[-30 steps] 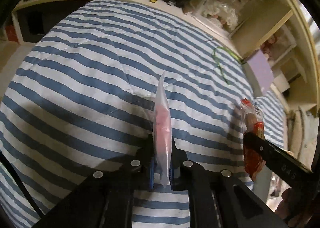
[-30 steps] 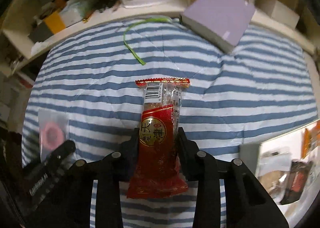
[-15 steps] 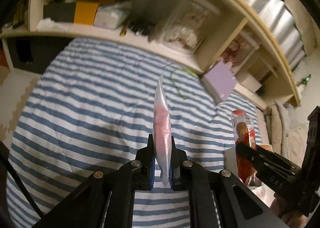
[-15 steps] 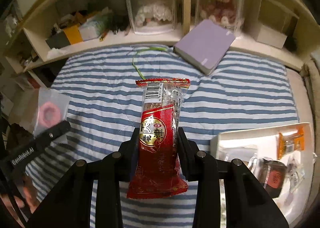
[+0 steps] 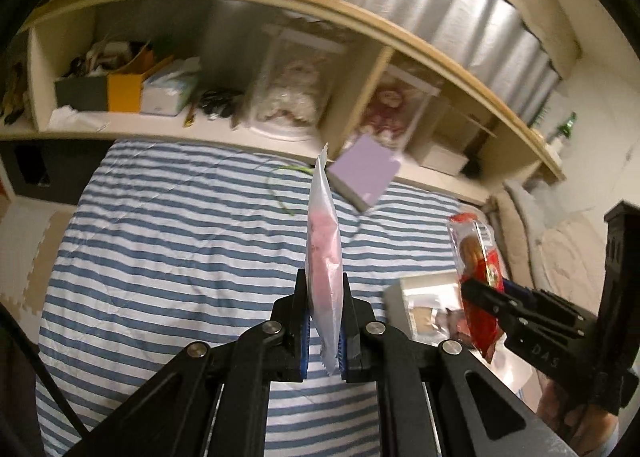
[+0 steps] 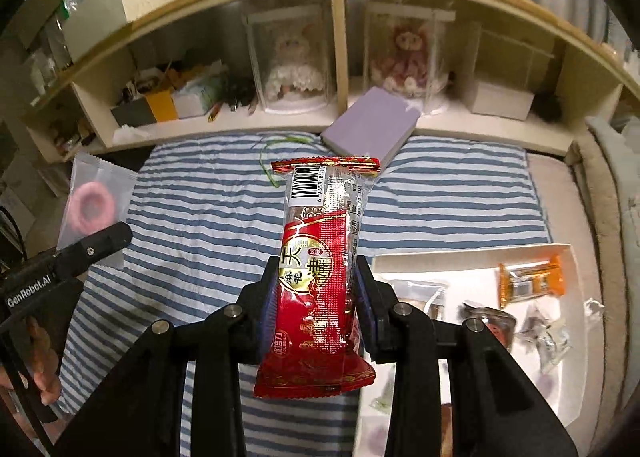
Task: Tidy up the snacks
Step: 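Carry both snacks into the white tray and open both grippers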
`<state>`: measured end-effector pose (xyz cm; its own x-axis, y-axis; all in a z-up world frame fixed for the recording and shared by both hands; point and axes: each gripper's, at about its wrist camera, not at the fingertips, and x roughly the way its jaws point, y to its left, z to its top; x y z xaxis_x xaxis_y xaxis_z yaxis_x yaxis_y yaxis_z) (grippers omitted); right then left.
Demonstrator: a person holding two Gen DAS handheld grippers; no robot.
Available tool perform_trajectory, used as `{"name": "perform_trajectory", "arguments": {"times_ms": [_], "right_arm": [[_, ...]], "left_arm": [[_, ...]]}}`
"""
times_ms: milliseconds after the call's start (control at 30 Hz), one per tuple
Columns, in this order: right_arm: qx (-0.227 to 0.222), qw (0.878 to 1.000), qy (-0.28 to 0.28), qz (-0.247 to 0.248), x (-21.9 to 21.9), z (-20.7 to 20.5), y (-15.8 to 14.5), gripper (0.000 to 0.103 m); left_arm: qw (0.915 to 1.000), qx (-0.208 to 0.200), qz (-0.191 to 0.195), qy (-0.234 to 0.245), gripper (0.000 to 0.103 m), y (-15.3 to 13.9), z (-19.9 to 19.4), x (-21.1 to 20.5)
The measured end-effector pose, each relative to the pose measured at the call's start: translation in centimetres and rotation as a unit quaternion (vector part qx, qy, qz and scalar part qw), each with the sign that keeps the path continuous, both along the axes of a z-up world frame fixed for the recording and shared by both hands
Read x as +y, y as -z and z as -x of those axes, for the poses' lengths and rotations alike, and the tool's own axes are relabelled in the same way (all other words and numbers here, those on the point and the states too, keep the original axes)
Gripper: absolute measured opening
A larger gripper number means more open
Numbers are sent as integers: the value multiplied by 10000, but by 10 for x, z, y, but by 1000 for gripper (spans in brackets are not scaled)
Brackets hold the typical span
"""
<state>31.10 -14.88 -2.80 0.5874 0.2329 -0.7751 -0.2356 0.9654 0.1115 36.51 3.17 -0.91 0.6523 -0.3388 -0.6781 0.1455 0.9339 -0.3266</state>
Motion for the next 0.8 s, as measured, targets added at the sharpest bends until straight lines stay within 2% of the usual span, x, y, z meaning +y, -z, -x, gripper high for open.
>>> {"name": "perform_trajectory", "arguments": {"times_ms": [200, 433, 667, 800], "right_arm": [[-165, 9998, 81, 5, -25, 22, -21, 35], [-254, 9993, 233, 150, -62, 44, -35, 35], [-235, 9982, 504, 216, -108, 58, -35, 35], [-77, 9971, 728, 216, -142, 63, -21, 35]], "left_arm": [[9993, -128, -36, 349, 10, -18, 26, -27], [9968, -200, -8, 777, 10, -23, 42, -59], [9918, -114, 214, 1251, 10, -5, 40, -88], [9877, 12, 285, 1540, 10, 12, 37, -108]]}}
